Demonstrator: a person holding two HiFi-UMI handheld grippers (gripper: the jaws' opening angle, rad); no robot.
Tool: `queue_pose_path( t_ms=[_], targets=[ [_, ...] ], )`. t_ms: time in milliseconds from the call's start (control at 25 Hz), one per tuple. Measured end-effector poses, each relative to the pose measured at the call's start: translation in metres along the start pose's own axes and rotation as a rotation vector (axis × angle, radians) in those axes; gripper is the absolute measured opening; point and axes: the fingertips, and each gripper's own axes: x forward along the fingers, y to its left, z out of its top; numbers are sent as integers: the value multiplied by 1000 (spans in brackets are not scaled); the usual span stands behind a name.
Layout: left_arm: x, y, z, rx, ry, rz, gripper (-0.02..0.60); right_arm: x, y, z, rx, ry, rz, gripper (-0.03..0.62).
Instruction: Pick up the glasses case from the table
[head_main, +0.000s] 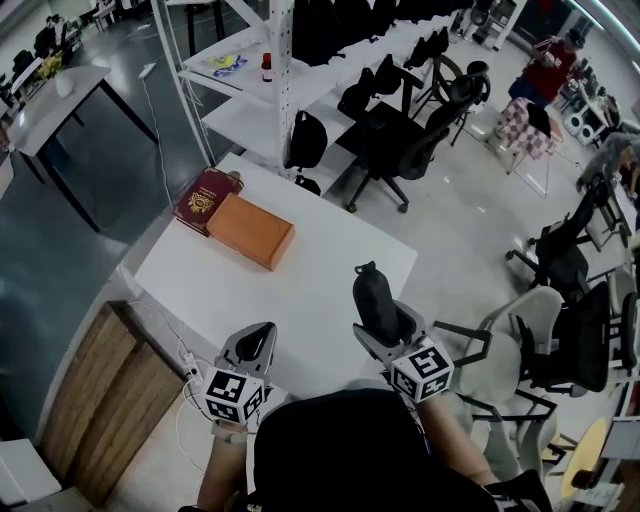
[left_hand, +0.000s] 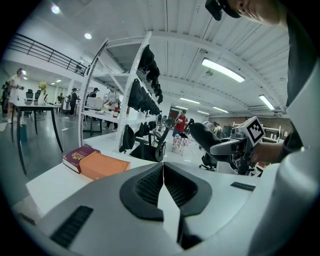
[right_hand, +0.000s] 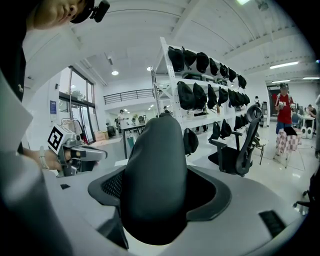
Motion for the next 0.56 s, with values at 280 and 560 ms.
queue_pose_path(
  t_ms=[280,560],
  targets=[
    [-1,1,-1,-2,2,7,20,2,-3,-1,-4,6,-7,373],
    [-2,0,-3,-6,7,15,20,3,-1,-5,-7,25,8,373]
  ],
)
